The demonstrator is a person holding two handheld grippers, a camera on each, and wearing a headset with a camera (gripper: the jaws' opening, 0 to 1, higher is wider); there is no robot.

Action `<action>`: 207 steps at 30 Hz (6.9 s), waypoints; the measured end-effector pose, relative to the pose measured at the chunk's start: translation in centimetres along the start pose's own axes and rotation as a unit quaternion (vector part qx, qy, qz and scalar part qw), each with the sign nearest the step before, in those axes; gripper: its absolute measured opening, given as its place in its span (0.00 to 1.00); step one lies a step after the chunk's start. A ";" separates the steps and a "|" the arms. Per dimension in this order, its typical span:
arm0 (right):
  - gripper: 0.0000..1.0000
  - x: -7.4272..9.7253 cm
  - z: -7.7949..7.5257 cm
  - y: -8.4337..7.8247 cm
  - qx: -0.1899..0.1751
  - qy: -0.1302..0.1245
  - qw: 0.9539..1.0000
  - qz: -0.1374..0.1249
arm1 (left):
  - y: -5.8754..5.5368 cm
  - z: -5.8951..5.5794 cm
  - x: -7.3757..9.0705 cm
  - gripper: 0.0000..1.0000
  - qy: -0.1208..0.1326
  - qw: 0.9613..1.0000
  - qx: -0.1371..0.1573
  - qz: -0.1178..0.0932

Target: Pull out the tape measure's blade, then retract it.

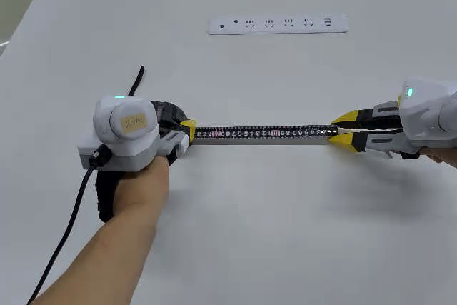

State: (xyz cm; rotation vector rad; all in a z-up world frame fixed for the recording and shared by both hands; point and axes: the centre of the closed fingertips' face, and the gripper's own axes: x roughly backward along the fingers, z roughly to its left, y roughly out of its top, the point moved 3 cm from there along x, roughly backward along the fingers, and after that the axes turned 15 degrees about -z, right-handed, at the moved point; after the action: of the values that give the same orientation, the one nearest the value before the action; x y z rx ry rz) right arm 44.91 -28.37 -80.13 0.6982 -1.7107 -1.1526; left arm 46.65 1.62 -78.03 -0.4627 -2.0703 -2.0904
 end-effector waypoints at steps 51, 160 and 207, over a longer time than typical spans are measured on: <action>0.11 -3.4 1.6 1.8 -0.014 0.019 1.000 -0.018 | 0.1 0.3 0.1 0.58 -0.006 1.000 0.011 0.008; 0.12 -18.3 6.1 7.8 -0.008 0.066 0.996 -0.058 | 0.1 0.4 0.0 0.59 -0.009 0.999 0.034 0.015; 0.14 -19.8 6.8 8.1 -0.014 0.059 0.997 -0.042 | 0.1 0.3 -0.1 0.63 -0.019 0.998 0.048 0.031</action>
State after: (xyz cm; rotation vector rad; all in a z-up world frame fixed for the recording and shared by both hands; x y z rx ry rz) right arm 47.09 -6.02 -81.11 0.8122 -1.5761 -1.1673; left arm 46.75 1.91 -78.00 -0.5482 -2.1366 -1.9527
